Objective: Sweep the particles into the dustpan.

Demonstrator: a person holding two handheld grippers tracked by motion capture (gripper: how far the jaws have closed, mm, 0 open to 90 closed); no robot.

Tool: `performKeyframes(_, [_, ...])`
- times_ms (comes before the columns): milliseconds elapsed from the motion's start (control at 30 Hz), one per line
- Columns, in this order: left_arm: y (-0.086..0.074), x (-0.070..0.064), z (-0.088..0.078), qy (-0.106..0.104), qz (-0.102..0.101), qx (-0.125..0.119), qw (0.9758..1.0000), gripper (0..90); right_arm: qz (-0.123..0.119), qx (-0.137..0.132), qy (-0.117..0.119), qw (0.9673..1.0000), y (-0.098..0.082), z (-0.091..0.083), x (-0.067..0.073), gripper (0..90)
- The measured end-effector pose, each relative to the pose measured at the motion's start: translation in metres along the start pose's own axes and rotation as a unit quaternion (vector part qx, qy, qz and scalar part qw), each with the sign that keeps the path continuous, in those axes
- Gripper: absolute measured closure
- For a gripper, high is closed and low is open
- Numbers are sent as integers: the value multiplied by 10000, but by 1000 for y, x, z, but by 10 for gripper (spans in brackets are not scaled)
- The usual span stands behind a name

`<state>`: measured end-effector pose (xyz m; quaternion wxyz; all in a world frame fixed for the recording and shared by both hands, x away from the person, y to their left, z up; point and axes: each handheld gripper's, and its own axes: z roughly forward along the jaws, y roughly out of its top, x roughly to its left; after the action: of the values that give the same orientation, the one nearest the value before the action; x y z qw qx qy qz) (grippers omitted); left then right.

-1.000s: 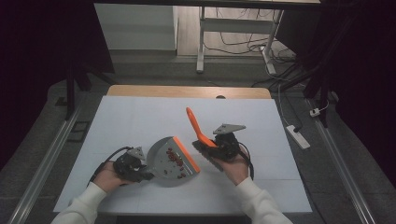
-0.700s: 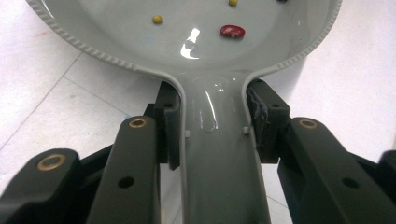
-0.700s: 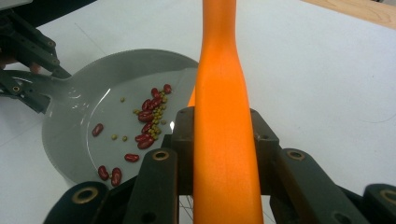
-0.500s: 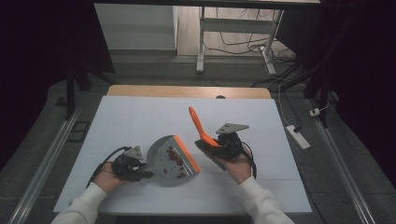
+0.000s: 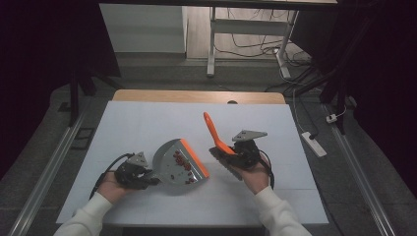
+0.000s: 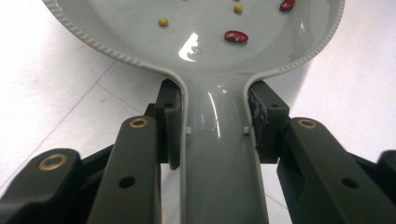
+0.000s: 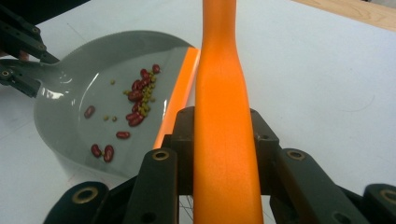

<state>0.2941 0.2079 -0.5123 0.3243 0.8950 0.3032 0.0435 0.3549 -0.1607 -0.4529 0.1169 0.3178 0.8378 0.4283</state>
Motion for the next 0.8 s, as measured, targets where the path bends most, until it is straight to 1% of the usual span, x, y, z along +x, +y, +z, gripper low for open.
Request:
performKeyframes(200, [-3, -2, -7, 171, -135, -199, 9996, 619, 89, -7, -21, 10000, -4, -6, -3, 703])
performKeyframes(233, [-4, -3, -8, 167, -191, -239, 9994, 619, 91, -33, -18, 10000, -5, -7, -4, 703])
performKeyframes(267, [-5, -3, -10, 180, -201, -256, 9993, 619, 114, -28, -12, 9999, -6, -8, -4, 703])
performKeyframes(367, [-9, -4, -15, 279, -308, -376, 9984, 618, 64, -30, -13, 10000, -9, -11, -4, 703])
performKeyframes(433, [-12, -3, -19, 338, -421, -491, 9973, 618, 24, -40, 14, 10000, -11, -13, -4, 703])
performKeyframes(567, [-16, -3, -27, 504, -611, -699, 9944, 618, 33, -97, 71, 9999, -14, -19, -5, 703])
performKeyframes(633, [-18, -2, -31, 519, -685, -793, 9931, 618, 4, -139, 104, 9998, -16, -22, -6, 703])
performKeyframes(667, [-18, -2, -32, 557, -712, -839, 9924, 618, -7, -163, 113, 9998, -16, -23, -7, 703])
performKeyframes(800, [-20, -2, -34, 608, -823, -946, 9902, 618, -15, -231, 129, 9996, -18, -29, -9, 703])
